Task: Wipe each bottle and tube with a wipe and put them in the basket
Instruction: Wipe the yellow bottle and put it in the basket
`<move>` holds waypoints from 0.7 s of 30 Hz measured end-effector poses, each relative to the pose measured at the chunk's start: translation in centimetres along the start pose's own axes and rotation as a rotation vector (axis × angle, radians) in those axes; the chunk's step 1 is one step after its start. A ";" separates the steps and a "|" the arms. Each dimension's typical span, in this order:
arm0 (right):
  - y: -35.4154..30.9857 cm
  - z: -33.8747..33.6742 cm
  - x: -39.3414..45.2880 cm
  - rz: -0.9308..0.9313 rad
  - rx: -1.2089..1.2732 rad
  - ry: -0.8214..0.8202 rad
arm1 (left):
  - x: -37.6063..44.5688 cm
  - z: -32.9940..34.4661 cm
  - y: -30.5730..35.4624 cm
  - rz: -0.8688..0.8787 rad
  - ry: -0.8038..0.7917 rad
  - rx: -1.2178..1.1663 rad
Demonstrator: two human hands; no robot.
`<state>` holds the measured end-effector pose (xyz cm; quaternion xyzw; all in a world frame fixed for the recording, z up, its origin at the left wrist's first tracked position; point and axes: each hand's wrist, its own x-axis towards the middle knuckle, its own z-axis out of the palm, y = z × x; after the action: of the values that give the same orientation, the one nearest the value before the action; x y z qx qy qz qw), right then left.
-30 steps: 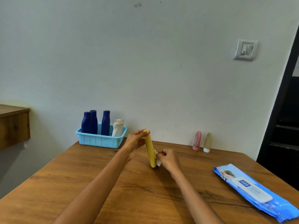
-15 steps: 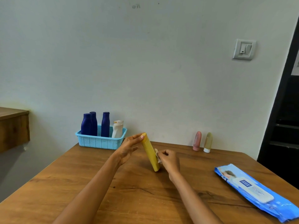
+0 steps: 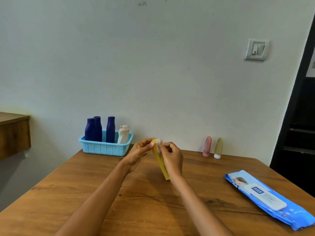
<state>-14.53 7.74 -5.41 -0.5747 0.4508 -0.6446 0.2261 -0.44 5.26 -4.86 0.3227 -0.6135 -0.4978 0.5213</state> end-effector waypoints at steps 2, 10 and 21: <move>1.5 -0.7 0.0 0.070 -0.217 -0.071 | 0.2 -0.2 -0.1 0.002 0.070 -0.054; 2.6 -0.9 0.7 0.252 -0.065 -0.141 | 1.6 0.4 0.2 -0.044 0.223 -0.105; 2.8 -1.2 0.6 0.193 -0.100 -0.147 | 1.9 0.6 0.4 -0.061 0.418 -0.315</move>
<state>-16.42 6.25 -7.37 -0.5846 0.5178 -0.5528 0.2908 -1.47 3.78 -3.89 0.3516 -0.3973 -0.5254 0.6652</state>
